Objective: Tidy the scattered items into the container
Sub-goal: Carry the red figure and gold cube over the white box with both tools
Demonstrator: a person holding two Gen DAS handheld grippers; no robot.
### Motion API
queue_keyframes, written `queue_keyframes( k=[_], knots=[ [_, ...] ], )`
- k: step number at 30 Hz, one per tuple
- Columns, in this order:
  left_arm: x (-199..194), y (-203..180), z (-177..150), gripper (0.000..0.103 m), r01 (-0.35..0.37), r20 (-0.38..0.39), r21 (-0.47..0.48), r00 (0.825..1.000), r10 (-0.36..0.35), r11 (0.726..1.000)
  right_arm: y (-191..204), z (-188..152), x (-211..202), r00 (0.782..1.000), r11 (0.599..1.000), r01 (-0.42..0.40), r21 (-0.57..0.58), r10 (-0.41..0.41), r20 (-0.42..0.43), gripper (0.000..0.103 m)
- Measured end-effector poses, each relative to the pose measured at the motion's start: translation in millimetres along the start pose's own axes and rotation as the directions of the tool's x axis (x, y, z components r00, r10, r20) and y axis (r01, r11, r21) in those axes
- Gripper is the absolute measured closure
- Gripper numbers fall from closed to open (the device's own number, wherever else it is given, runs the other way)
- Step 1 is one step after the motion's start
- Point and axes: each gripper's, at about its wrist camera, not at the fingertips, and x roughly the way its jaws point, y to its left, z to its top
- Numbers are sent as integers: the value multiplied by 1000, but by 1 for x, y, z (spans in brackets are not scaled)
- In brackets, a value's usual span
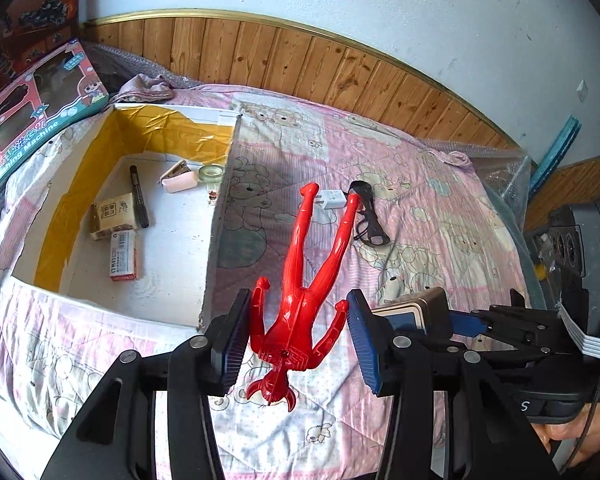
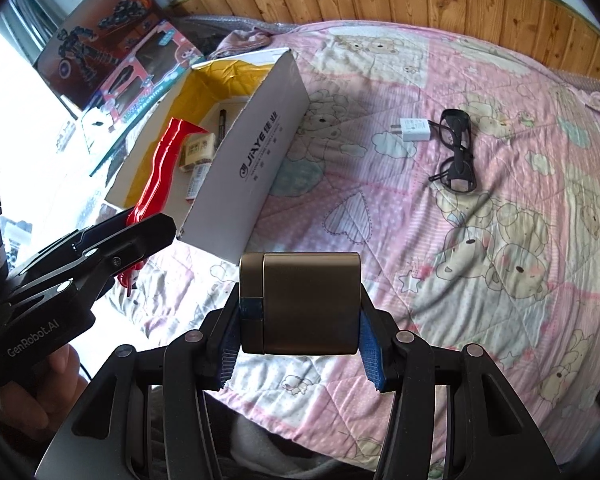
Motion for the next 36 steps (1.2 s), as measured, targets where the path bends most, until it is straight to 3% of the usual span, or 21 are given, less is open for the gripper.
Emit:
queue_keyframes(
  k=[14, 25, 36],
  knots=[
    [-12, 37, -5, 54, -44, 8, -119, 999, 45, 992, 36, 21, 8, 998, 995, -39, -90, 35, -45, 50],
    [-28, 56, 12, 54, -75, 35, -186, 996, 83, 980, 60, 52, -2, 998, 986, -70, -154, 67, -22, 50],
    [-30, 71, 29, 54, -150, 22, -226, 987, 159, 962, 86, 83, -7, 997, 966, -82, -244, 83, -8, 50]
  ],
)
